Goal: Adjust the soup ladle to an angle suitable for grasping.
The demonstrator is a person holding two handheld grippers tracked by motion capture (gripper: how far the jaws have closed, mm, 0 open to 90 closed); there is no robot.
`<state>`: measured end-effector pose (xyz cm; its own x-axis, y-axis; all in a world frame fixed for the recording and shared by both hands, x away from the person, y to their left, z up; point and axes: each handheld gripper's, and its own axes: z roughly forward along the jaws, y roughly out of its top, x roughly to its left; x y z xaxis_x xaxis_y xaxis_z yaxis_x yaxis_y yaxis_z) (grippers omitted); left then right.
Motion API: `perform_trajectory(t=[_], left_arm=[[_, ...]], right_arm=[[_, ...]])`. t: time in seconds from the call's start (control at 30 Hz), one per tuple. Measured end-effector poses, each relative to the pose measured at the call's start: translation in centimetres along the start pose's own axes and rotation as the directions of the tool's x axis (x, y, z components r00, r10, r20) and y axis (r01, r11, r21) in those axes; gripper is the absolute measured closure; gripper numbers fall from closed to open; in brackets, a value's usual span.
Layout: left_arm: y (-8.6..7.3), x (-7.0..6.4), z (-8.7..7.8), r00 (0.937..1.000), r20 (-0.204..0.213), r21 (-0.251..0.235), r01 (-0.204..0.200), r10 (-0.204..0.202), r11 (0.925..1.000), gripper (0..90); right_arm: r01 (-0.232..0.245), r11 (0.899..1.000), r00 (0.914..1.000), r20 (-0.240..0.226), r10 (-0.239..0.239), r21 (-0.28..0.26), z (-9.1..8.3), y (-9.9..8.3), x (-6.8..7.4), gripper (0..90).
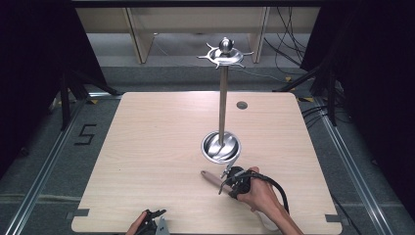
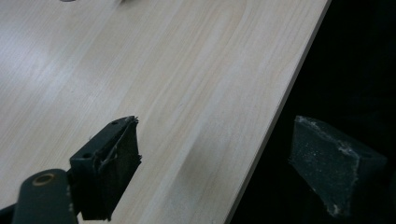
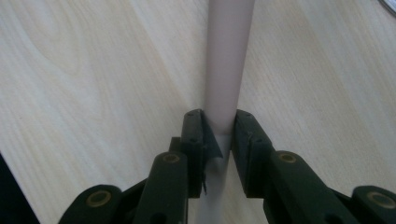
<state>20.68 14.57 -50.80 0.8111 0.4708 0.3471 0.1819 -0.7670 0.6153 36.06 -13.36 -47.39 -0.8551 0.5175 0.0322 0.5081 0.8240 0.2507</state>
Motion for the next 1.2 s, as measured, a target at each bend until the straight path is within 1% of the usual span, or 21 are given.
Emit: perform_trajectory(t=[0.1, 0.3, 0.4, 0.43, 0.47, 0.5, 0.53, 0.63, 0.77, 0.83, 0.87, 0.9, 0.93, 0.97, 1.0, 1.03, 1.07, 1.1, 1.13, 1.17, 1.2], left_arm=[[0.0, 0.1, -0.1, 0.9999, 0.014, 0.001, -0.001, 0.001, 1.0, 15.0], [0.0, 0.0, -0.1, 1.0, 0.004, -0.002, 0.0, 0.0, 1.0, 15.0], [0.0, 0.0, -0.1, 0.9999, 0.015, -0.003, 0.004, -0.004, 1.0, 14.9], [0.0, 0.1, -0.1, 0.9998, 0.021, 0.001, 0.003, -0.003, 1.0, 14.9], [0.0, 0.1, -0.1, 0.9999, 0.012, -0.002, -0.001, 0.001, 1.0, 14.9], [0.0, 0.1, -0.1, 0.9999, 0.013, -0.002, -0.001, 0.001, 1.0, 14.9], [0.0, 0.1, -0.1, 0.9999, 0.013, -0.002, -0.001, 0.001, 1.0, 14.9], [0.0, 0.0, -0.1, 1.0, -0.001, 0.005, -0.005, 0.005, 1.0, 15.0], [0.0, 0.0, 0.0, 1.0, -0.007, 0.003, -0.004, 0.004, 1.0, 15.0], [0.0, 0.0, -0.1, 1.0, 0.005, 0.002, 0.0, 0.0, 1.0, 14.9], [0.0, 0.0, 0.0, 1.0, 0.006, 0.002, 0.0, 0.0, 1.0, 14.9], [0.0, 0.0, 0.1, 0.9999, 0.014, 0.002, -0.002, 0.002, 1.0, 14.9], [0.0, 0.0, 0.0, 0.9999, 0.012, 0.002, 0.0, 0.0, 1.0, 15.0], [0.0, 0.0, 0.0, 1.0, 0.004, 0.003, 0.0, 0.0, 1.0, 14.9], [0.0, 0.0, 0.0, 1.0, 0.004, 0.003, 0.0, 0.0, 1.0, 14.9], [0.0, 0.0, 0.1, 1.0, 0.006, 0.004, -0.004, 0.004, 1.0, 14.9], [0.0, 0.0, 0.1, 1.0, 0.006, 0.004, -0.004, 0.004, 1.0, 15.0], [0.0, 0.1, -0.1, 0.9998, 0.019, 0.003, 0.003, -0.003, 1.0, 15.0], [0.0, 0.1, -0.1, 0.9998, 0.019, 0.003, 0.003, -0.003, 1.0, 15.0], [0.0, 0.2, -0.2, 0.9999, 0.011, -0.002, 0.005, -0.005, 1.0, 15.0], [0.0, 0.2, -0.2, 0.9999, 0.011, -0.001, 0.003, -0.003, 1.0, 14.9]], right_arm=[[0.009, 0.999, 0.9999, -0.014, -0.009, -0.038, -0.4, -0.1, 0.0, 76.4], [-0.005, 0.997, 1.0, -0.005, 0.004, -0.083, -1.5, -0.6, 0.2, 76.6], [0.016, 0.993, 0.9998, -0.005, -0.017, -0.117, -2.3, -0.9, 0.2, 76.7], [0.004, 0.993, 1.0, 0.002, -0.004, -0.121, -2.4, -1.0, 0.2, 76.7], [0.013, 0.993, 0.9997, 0.021, -0.01, -0.117, -2.8, -1.2, 0.1, 76.8], [-0.003, 0.99, 1.0, 0.005, 0.004, -0.144, -3.0, -1.3, 0.3, 76.7], [-0.003, 0.99, 1.0, 0.005, 0.004, -0.144, -3.0, -1.3, 0.3, 76.7], [0.025, 0.982, 0.9993, 0.032, -0.019, -0.189, -4.4, -2.0, 0.3, 76.8], [-0.01, 0.972, 0.9993, 0.032, 0.018, -0.234, -5.8, -2.8, 0.6, 76.8], [-0.027, 0.97, 0.9985, 0.04, 0.038, -0.243, -6.3, -3.1, 0.6, 76.8], [0.002, 0.966, 0.9988, 0.048, 0.011, -0.257, -6.5, -3.2, 0.4, 76.8], [-0.018, 0.966, 0.9986, 0.044, 0.03, -0.259, -6.8, -3.4, 0.6, 76.8], [-0.011, 0.964, 0.9989, 0.041, 0.023, -0.267, -7.0, -3.5, 0.5, 76.8], [-0.03, 0.962, 0.9976, 0.052, 0.045, -0.273, -7.3, -3.7, 0.5, 76.9], [-0.03, 0.962, 0.9976, 0.052, 0.045, -0.273, -7.3, -3.7, 0.5, 76.9], [0.013, 0.95, 0.9985, 0.055, 0.004, -0.311, -7.5, -3.9, 0.2, 76.9], [0.013, 0.95, 0.9985, 0.055, 0.004, -0.311, -7.5, -3.9, 0.2, 76.9], [-0.006, 0.943, 0.9983, 0.053, 0.025, -0.333, -8.0, -4.2, 0.2, 76.9], [0.015, 0.94, 0.9987, 0.051, 0.002, -0.34, -8.1, -4.2, 0.1, 76.9], [0.017, 0.929, 0.9976, 0.068, 0.009, -0.37, -8.2, -4.5, 0.1, 76.9], [0.01, 0.933, 0.998, 0.062, 0.013, -0.359, -8.5, -4.6, 0.1, 76.9]])
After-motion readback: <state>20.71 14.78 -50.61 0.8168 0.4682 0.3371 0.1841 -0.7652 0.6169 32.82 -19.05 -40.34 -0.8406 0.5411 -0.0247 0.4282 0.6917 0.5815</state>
